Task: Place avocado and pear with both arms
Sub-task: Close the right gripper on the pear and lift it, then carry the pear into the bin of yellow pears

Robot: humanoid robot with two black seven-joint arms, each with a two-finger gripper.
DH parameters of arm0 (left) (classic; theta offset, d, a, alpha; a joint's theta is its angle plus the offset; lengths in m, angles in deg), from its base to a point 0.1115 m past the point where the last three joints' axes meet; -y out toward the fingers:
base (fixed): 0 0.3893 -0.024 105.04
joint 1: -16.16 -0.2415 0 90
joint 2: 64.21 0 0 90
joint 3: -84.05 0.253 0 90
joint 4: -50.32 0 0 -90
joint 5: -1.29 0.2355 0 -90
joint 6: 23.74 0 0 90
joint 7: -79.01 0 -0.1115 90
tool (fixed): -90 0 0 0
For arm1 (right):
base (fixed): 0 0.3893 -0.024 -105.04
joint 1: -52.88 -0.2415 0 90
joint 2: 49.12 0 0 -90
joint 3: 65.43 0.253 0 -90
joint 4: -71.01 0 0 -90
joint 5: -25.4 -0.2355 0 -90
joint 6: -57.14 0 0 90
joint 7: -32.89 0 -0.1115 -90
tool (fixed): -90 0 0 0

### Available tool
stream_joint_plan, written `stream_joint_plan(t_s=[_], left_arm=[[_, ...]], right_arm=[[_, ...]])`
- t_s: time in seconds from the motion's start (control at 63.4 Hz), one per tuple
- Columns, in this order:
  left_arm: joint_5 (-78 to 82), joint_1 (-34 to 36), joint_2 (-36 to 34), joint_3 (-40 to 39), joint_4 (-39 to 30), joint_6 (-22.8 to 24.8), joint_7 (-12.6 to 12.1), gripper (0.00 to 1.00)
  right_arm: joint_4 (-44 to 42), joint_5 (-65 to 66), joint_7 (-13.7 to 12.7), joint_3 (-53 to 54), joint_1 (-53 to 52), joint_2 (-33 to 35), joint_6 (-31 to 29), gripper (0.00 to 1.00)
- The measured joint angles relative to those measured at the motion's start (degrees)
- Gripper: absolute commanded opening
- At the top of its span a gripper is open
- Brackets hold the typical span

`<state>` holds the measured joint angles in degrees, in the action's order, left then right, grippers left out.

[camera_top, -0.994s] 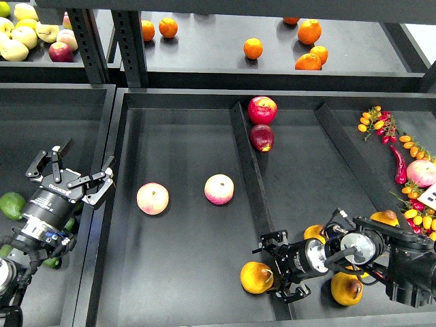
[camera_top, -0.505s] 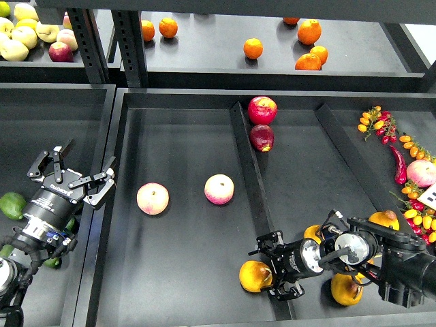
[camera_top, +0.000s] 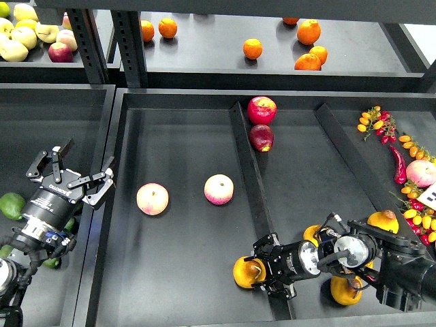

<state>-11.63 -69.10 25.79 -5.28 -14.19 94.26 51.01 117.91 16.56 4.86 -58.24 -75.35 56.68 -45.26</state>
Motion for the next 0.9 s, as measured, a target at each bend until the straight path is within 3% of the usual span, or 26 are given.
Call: stream_joint_plan(t_s=[0.647, 0.9], left_arm=[[0.00, 0.06, 0.00, 0.03, 0.00, 0.00, 0.00, 0.99], [0.02, 0.01, 0.00, 0.44, 0.18, 0.00, 0.00, 0.99]], right_arm=[[1.43, -0.03, 0.04, 6.17, 1.48, 0.41, -0.11, 0.34], [5.79, -0.05, 0.04, 10.26, 1.50, 4.79, -0.19, 0.35]])
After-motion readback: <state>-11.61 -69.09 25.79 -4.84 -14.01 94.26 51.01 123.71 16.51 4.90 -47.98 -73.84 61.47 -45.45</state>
